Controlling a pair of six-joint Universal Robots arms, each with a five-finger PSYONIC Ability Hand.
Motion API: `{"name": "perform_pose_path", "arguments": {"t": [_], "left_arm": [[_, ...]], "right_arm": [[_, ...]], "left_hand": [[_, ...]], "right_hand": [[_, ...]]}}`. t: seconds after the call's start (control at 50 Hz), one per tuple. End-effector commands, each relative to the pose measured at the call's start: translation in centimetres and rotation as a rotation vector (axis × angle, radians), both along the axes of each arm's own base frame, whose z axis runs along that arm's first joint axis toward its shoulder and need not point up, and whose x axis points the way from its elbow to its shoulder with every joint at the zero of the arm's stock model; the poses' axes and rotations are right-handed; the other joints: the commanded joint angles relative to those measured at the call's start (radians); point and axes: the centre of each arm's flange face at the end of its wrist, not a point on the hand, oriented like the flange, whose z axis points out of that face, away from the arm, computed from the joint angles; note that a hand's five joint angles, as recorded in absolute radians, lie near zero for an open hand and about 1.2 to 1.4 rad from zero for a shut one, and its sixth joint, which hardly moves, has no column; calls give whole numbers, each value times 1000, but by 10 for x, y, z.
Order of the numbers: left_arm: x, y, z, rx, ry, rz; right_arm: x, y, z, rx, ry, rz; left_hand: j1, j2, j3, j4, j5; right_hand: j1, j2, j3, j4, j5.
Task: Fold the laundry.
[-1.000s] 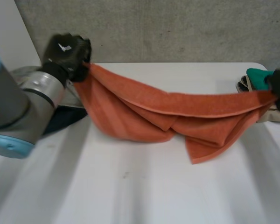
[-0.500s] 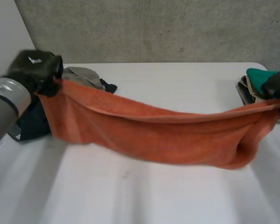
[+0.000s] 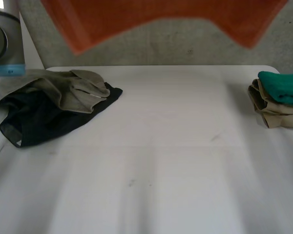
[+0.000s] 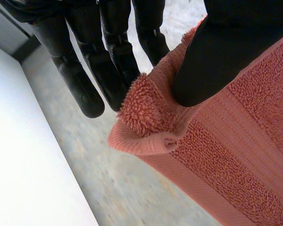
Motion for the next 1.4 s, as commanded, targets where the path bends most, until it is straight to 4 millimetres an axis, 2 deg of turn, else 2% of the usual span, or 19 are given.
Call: {"name": "perform_pose_path", "arguments": {"t": [0.02, 0.06, 0.08, 0.18, 0.24, 0.32, 0.38, 0.6, 0.74, 0.82, 0.84, 0.96, 1.04, 1.1, 1.12, 1.2, 1.28, 1.34, 1.4], "left_arm": [[3, 8, -73, 255, -57, -1], [4, 11, -94, 315, -73, -2], [4, 13, -105, 347, -82, -5], [3, 33, -172, 537, -163, -54], [2, 42, -192, 597, -190, -78], [4, 56, -224, 695, -216, -91], [4, 62, -230, 720, -222, -95], [9, 80, -223, 725, -221, -96], [9, 87, -221, 725, -223, -100], [10, 87, -220, 723, -222, -98], [10, 87, -219, 722, -222, -98], [15, 96, -206, 744, -222, -85], [30, 114, -198, 858, -232, -59], [36, 142, -196, 987, -281, -53], [37, 150, -195, 1018, -301, -52], [48, 203, -201, 1204, -510, -30], [57, 240, -214, 1304, -734, -24], [57, 250, -219, 1306, -832, -35], [54, 246, -219, 1265, -839, -34]], "right_arm": [[10, 4, -68, 319, 93, 78], [10, 5, -88, 395, 106, 86], [11, 6, -110, 476, 119, 95], [11, 12, -184, 717, 152, 104], [9, 18, -227, 847, 163, 100], [5, 28, -256, 947, 167, 97], [3, 36, -266, 990, 157, 101], [-9, 43, -276, 1107, 3, 91], [-6, 51, -278, 1185, -38, 148], [-6, 52, -279, 1205, -60, 166], [-9, 51, -279, 1204, -69, 154], [-14, 54, -279, 1205, -57, 138], [-34, 62, -230, 1110, 15, 91], [-45, 77, -218, 1112, 153, 49], [-48, 91, -214, 1132, 272, 39], [-56, 130, -212, 1225, 574, 28], [-67, 158, -213, 1306, 776, 46], [-71, 163, -218, 1326, 812, 49], [-69, 163, -220, 1317, 804, 53]], "left_hand": [[259, 197, 203, 195, 233], [259, 197, 203, 195, 233], [259, 197, 203, 195, 233], [259, 197, 203, 195, 233], [259, 197, 203, 195, 233], [259, 197, 203, 195, 233], [259, 197, 203, 195, 233], [259, 197, 203, 195, 233], [259, 197, 203, 195, 233], [259, 197, 203, 195, 233], [259, 197, 203, 195, 233], [259, 197, 203, 195, 233], [259, 197, 203, 195, 233], [259, 197, 203, 195, 233], [259, 197, 203, 195, 233], [259, 197, 203, 195, 233], [259, 197, 203, 195, 233], [259, 197, 203, 195, 233], [259, 197, 203, 195, 233]], "right_hand": [[297, 227, 207, 198, 222], [297, 227, 207, 198, 222], [297, 227, 207, 198, 222], [297, 227, 207, 198, 222], [297, 227, 207, 198, 222], [297, 227, 207, 198, 222], [208, 138, 118, 109, 133], [-197, -267, -287, -296, -272], [-221, -292, -311, -320, -296], [48, -22, -42, -51, -27], [295, 225, 205, 196, 220], [297, 227, 207, 198, 222], [297, 227, 207, 198, 222], [297, 227, 207, 198, 222], [297, 227, 207, 198, 222], [297, 227, 207, 198, 222], [297, 227, 207, 198, 222], [297, 227, 207, 198, 222], [297, 227, 207, 198, 222]]}}
